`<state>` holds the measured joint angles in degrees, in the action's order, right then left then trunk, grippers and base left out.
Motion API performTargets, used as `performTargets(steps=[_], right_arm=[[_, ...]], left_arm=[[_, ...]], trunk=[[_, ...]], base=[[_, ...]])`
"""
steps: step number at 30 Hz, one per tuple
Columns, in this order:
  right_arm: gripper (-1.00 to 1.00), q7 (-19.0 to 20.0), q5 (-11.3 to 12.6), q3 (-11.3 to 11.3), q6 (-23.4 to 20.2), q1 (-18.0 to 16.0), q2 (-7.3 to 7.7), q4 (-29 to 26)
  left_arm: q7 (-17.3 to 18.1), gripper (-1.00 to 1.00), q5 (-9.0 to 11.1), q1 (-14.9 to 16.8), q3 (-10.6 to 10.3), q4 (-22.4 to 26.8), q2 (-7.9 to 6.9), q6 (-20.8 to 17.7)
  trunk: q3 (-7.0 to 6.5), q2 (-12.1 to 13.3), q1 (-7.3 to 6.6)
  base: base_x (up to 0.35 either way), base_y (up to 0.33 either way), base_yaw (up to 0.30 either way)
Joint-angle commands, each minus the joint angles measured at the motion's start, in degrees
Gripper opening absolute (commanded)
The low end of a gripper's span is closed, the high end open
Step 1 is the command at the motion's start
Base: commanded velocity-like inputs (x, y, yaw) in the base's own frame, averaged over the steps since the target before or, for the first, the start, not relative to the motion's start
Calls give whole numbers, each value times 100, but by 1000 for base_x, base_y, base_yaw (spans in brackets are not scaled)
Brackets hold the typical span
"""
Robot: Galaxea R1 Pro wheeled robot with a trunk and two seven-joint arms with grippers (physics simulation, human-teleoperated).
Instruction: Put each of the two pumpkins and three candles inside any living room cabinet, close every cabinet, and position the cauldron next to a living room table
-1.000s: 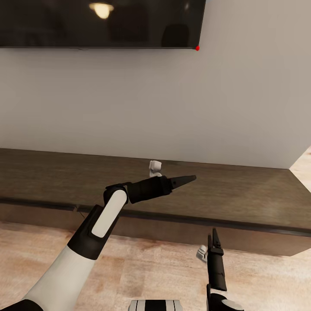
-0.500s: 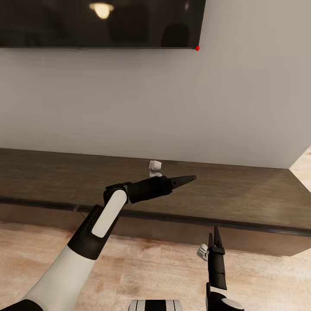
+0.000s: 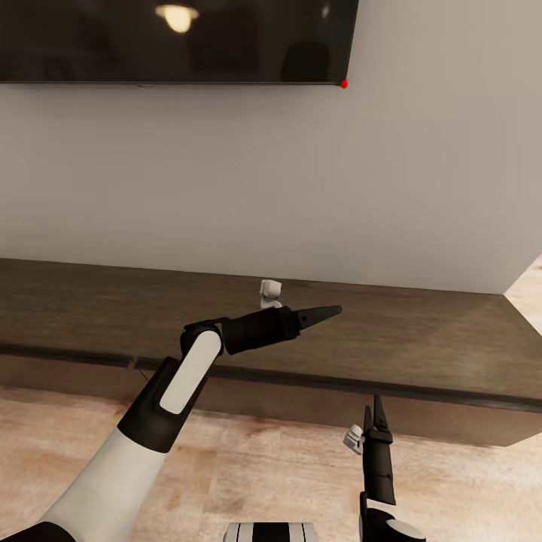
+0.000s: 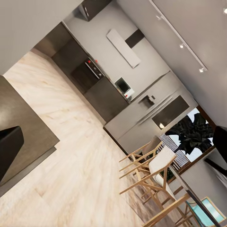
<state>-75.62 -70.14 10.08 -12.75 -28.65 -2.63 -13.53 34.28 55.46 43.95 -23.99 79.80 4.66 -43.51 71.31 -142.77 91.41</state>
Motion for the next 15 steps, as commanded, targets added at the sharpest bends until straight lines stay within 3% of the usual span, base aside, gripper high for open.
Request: performTargets(steps=[1,6,11,15], right_arm=[[100,5,0,-2,0,0,3,0],[100,45,104,-5,21,-40,3,-8],[100,322,619,0,59,-89,7,-8],[100,390,755,2,75,-120,8,-9]], left_arm=[[0,100,0,0,0,0,0,0],[0,100,0,0,-1,0,0,0],[0,100,0,0,0,0,0,0],[0,100,0,0,-6,0,0,0]], trunk=[[0,0,0],[0,0,0],[0,0,0],[0,0,0]], base=[[0,0,0],[0,0,0],[0,0,0],[0,0,0]])
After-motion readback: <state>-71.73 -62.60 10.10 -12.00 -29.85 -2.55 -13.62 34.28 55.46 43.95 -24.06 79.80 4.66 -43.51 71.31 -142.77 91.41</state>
